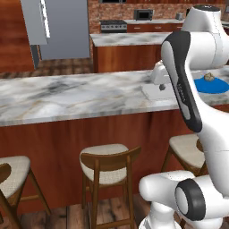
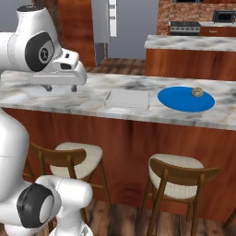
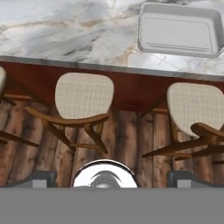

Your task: Place two dumplings into each of the tupperware containers and then place the containers in the fridge.

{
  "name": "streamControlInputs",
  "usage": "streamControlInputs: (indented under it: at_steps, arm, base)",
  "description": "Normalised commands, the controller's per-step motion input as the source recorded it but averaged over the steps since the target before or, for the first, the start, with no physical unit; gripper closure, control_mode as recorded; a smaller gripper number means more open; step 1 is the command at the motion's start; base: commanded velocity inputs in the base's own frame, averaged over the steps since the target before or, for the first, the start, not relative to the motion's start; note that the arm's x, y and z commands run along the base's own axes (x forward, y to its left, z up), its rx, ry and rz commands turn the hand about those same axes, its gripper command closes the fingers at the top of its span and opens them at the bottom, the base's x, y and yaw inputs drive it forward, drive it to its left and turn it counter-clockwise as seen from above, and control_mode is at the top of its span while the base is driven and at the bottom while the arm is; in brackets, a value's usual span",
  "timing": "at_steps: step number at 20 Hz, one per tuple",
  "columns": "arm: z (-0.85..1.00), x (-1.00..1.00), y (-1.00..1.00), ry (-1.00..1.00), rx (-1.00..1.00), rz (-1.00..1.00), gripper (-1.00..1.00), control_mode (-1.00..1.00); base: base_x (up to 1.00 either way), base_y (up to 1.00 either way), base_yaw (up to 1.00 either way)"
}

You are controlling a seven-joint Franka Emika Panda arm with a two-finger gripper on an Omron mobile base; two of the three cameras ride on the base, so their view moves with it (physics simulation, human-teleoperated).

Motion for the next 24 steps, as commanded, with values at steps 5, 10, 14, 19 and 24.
streamControlInputs:
  at_steps: [5,10,14,19,24]
  arm:
    - [-0.21,-0.17,0.00,0.00,0.00,0.00,-1.00,-1.00]
    - [0.00,0.00,0.00,0.00,0.00,0.00,-1.00,-1.00]
    - [0.00,0.00,0.00,0.00,0.00,0.00,-1.00,-1.00]
    - [0.00,-0.02,0.00,0.00,0.00,0.00,-1.00,1.00]
    - [0.00,0.00,0.00,0.00,0.00,0.00,-1.00,1.00]
  base:
    - [0.00,0.00,0.00]
    - [0.00,0.00,0.00]
    - [0.00,0.00,0.00]
    - [-0.07,-0.37,0.00]
    - [-0.05,-0.83,0.00]
